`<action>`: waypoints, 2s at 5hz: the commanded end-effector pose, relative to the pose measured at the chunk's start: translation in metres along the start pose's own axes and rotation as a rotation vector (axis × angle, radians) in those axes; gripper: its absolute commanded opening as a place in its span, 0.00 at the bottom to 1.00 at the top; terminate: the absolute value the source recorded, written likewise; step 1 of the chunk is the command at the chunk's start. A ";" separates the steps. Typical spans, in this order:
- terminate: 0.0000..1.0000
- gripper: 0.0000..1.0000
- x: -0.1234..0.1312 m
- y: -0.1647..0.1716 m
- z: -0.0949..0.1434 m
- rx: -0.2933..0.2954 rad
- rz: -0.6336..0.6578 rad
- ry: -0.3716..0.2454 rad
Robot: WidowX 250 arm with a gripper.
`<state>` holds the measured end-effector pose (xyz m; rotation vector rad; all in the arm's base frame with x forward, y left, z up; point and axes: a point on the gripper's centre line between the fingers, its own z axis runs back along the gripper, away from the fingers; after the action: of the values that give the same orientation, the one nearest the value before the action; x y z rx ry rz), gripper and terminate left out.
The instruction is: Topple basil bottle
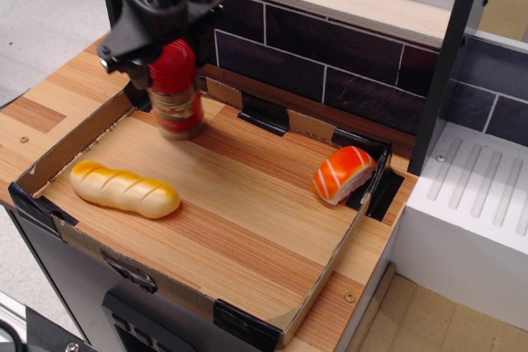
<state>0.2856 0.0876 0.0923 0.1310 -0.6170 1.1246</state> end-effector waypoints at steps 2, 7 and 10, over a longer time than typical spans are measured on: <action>0.00 0.00 -0.047 -0.014 -0.006 -0.061 0.003 0.023; 0.00 0.00 -0.063 -0.003 -0.005 0.073 0.072 0.573; 0.00 1.00 -0.078 0.001 -0.014 0.086 0.000 0.555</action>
<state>0.2648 0.0310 0.0271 -0.0893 -0.0342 1.1310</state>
